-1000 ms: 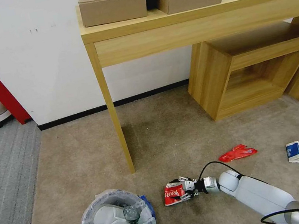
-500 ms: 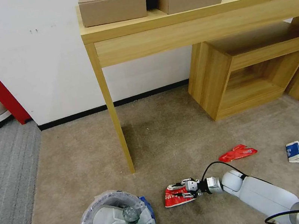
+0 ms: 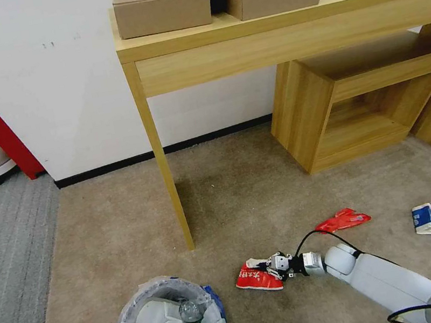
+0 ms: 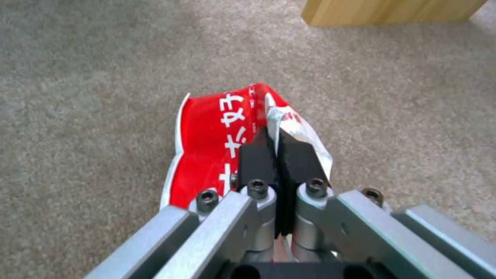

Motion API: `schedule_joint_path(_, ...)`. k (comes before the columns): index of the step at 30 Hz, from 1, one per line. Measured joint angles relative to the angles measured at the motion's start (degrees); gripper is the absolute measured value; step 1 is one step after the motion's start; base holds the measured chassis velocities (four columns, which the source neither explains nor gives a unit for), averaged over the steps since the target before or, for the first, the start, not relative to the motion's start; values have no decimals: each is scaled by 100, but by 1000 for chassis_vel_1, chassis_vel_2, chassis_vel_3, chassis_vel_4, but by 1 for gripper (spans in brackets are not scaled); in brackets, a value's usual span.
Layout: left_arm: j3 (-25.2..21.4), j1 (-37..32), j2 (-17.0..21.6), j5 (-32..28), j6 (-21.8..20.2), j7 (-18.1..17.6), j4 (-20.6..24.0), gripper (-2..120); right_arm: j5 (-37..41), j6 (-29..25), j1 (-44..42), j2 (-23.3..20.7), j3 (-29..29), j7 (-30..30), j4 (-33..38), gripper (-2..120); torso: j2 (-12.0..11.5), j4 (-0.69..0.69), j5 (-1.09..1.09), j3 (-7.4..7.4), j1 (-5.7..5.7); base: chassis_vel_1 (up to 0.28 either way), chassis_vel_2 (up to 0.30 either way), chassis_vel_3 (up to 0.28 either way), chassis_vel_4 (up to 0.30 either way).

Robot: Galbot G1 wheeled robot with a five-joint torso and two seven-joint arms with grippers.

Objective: Pick up the trash bin and place the garbage on the floor into it.

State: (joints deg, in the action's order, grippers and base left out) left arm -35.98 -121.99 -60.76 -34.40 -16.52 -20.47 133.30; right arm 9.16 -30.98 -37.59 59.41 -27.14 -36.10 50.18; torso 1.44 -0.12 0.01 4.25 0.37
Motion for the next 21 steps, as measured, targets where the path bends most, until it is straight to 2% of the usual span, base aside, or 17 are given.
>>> schedule_joint_path(8, 115, -17, -116, 234, 15, 78, -5, 0, 9, 38, -35, -134, 157, 229, 156, 0, 0, 0, 0, 0, 0, 0, 0, 0, 0)
schedule_joint_path(18, -131, -64, 42, -57, -4, 87, 222, 0, 192, 78, -98, -311, 319, 228, 410, 0, 0, 0, -1, 0, 0, 0, 0, 0, 0)
schedule_joint_path(21, -220, -98, 84, -201, -15, 72, 369, 0, 411, 108, -185, -428, 537, 213, 795, 0, 0, 0, 0, 0, 0, 0, 0, 0, 0)
